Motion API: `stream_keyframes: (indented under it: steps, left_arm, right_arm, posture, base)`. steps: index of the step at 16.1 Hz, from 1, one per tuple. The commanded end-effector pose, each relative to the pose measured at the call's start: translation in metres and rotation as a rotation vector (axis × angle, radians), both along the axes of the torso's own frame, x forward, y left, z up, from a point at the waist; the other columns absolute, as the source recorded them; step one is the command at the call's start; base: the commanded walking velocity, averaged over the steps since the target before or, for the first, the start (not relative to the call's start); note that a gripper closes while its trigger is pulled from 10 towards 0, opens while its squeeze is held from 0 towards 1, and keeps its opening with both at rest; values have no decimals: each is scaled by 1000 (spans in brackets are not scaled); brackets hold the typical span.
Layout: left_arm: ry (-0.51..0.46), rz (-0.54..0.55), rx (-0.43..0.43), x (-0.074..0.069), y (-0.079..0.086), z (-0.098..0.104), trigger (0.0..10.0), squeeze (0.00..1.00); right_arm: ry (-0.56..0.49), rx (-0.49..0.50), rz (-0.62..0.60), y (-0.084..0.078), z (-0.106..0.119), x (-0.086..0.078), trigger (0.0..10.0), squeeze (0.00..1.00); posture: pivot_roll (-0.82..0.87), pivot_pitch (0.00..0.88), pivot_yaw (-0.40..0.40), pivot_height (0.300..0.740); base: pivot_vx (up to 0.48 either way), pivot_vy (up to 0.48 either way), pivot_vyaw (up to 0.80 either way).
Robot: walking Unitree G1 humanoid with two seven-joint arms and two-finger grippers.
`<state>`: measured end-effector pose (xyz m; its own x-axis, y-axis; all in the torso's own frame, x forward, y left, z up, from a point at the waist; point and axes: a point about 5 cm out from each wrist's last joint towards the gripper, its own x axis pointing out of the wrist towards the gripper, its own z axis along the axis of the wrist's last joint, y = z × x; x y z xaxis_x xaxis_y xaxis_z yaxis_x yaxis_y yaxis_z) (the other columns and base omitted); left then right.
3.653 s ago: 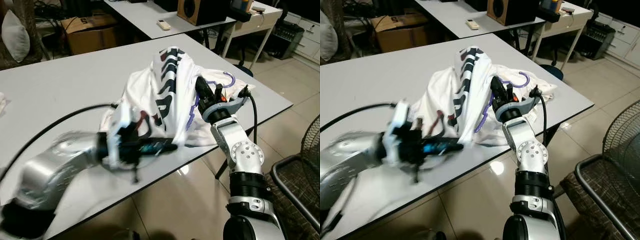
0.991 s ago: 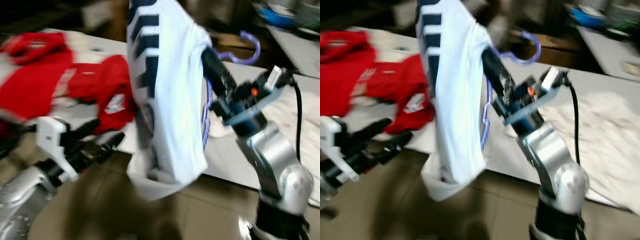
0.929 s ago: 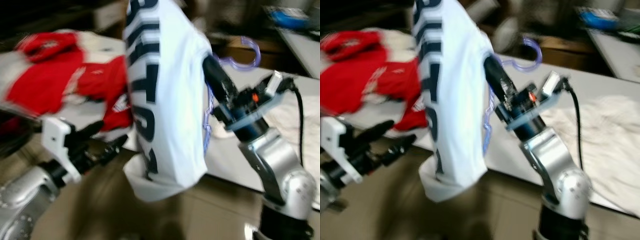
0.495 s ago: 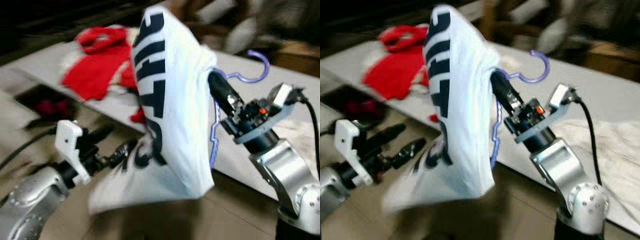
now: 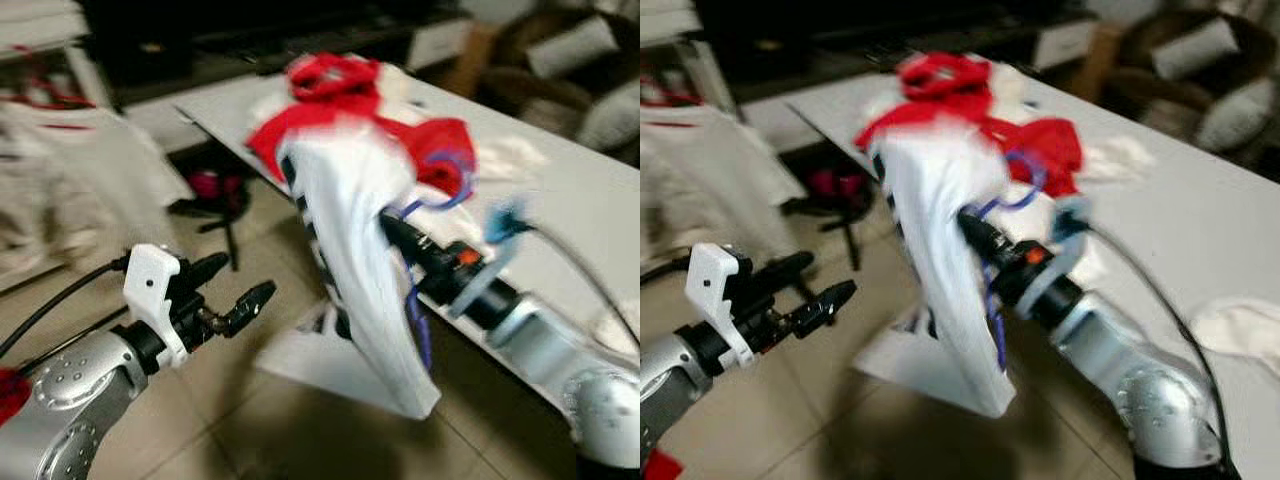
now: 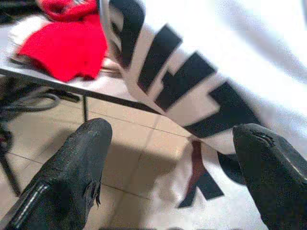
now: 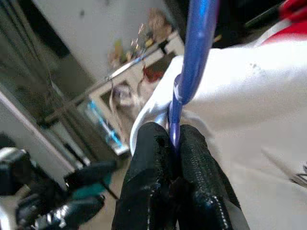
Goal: Hang hanger
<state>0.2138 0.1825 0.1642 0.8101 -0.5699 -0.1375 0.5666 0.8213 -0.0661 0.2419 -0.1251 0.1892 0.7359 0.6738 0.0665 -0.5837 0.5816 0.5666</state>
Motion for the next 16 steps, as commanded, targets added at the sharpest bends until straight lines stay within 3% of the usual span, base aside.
stream_keyframes:
  steps: [1, 4, 10, 16]
  left_arm:
    - [5, 2, 21, -1, 2, -2, 10000, 463]
    - [12, 3, 32, -8, 1, -5, 10000, 463]
    - [13, 17, 29, -14, 0, -6, 10000, 463]
    - [10, 1, 37, -9, -9, -9, 10000, 451]
  right_arm:
    - [-39, -12, 6, 2, 5, 3, 10000, 0]
    - [-70, -48, 9, 7, 0, 10, 10000, 0]
    - [-83, -16, 15, 12, -3, 16, 10000, 0]
    - [-61, -50, -114, 1, -10, 29, 10000, 0]
  posture:
    - [-3, 0, -46, 740]
    - [12, 0, -71, 740]
    - [26, 0, -88, 740]
    - [19, 0, -77, 740]
  base:
    - [0, 0, 800]
    - [0, 0, 800]
    - [0, 0, 800]
    - [0, 0, 800]
